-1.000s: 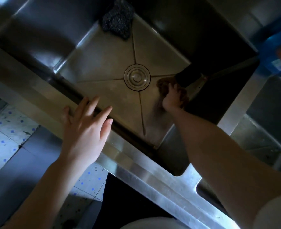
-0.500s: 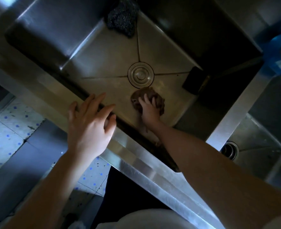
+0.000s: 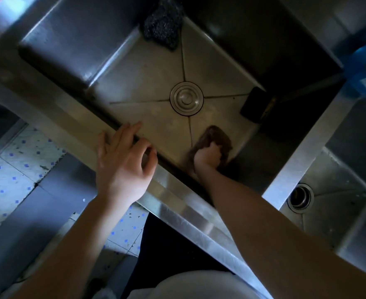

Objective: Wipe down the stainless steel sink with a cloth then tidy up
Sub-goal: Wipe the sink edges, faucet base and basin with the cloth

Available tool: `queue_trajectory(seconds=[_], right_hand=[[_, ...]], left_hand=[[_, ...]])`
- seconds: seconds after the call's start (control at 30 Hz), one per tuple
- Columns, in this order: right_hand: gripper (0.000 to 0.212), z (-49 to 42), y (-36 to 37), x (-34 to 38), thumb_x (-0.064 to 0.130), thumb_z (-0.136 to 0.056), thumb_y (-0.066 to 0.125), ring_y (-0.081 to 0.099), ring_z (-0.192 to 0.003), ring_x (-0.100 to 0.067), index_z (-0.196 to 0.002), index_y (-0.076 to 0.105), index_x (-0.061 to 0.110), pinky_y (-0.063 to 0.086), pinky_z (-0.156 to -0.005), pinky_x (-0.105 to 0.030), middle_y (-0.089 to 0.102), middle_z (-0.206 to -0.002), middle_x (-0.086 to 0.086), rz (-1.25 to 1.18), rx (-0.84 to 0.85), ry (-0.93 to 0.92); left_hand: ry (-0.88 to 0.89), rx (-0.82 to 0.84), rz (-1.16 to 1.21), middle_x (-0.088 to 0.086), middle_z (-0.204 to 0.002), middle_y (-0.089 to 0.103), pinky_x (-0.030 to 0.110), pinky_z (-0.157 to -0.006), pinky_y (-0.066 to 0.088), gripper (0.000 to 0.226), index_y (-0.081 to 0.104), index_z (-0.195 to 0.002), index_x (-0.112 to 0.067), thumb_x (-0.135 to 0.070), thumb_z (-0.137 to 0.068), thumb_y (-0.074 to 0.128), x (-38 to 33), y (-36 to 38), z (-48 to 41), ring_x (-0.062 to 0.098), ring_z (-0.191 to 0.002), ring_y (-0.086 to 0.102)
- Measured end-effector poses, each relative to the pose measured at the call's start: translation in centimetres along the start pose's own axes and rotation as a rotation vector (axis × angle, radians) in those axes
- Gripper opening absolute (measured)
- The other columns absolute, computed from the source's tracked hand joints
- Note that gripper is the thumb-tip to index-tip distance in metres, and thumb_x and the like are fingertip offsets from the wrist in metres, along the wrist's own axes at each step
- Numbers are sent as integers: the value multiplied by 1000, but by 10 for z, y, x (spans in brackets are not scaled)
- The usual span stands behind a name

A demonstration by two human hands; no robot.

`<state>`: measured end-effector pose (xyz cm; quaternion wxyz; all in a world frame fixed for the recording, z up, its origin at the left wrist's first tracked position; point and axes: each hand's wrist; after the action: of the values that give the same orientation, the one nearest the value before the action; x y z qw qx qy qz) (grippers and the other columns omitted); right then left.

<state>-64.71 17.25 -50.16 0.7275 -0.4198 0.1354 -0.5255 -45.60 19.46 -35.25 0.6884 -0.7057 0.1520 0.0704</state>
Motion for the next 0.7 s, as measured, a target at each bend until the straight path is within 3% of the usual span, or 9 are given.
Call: queue_trajectory(seconds=[0.13,0.27,0.47,0.7], right_hand=[[50,2,13,5,10,-93,43,18,-142,-37,-142,41,20,27,-111,-58,10,-160,-5,217,138,-267],[53,-23,4,24,6,-90,47,18,-142,-34,-141,42,19,26,-115,-50,14,-159,-4,230,133,-404],[50,-79,-24,49,2,-91,46,26,-140,-30,-138,47,15,20,-117,-34,17,-158,-8,123,120,-394],[41,-102,-47,26,8,-94,44,31,-139,-32,-134,53,12,22,-117,-36,27,-155,-11,163,-43,-320]], left_hand=[[10,8,-4,7,-122,61,46,-103,24,16,63,-75,-15,-25,-84,54,-2,-3,-1,27,-119,53],[33,17,-30,5,-120,63,49,-99,30,20,64,-74,-15,-25,-86,51,-3,-5,-3,27,-116,56],[20,36,-8,3,-121,62,49,-101,29,18,66,-79,-18,-27,-86,53,-2,-5,-3,26,-117,55],[23,-10,28,3,-122,61,45,-102,25,15,65,-80,-20,-28,-84,54,1,1,-2,22,-113,51]])
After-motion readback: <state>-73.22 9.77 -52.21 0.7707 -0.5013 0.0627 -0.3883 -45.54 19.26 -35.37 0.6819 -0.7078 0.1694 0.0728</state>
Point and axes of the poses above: each hand's wrist, its own z-axis away from the middle knuckle, its own y-axis out of the palm, x = y × z
